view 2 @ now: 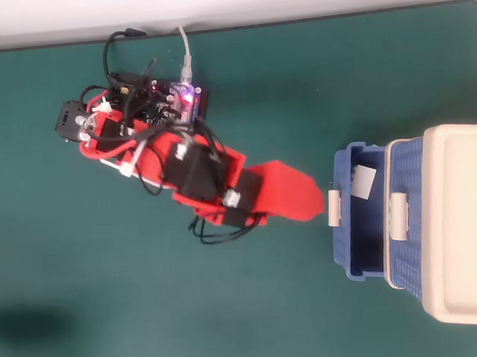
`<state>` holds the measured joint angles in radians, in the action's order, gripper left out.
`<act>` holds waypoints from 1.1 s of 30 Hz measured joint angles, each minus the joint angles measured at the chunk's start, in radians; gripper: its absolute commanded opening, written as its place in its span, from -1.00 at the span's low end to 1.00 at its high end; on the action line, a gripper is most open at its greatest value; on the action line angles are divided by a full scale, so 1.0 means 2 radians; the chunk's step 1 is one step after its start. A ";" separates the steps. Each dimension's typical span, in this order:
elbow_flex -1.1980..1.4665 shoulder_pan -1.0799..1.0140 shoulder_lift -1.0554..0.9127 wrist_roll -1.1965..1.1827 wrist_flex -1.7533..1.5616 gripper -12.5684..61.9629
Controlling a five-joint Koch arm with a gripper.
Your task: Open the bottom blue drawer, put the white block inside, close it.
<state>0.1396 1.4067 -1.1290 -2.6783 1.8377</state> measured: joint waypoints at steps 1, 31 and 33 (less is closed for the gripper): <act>0.001 -0.005 0.003 0.001 0.013 0.24; 0.013 0.050 0.224 0.044 -0.295 0.26; 0.013 0.050 0.216 0.044 -0.292 0.25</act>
<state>0.1657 1.5064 -0.6964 -2.5909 1.2533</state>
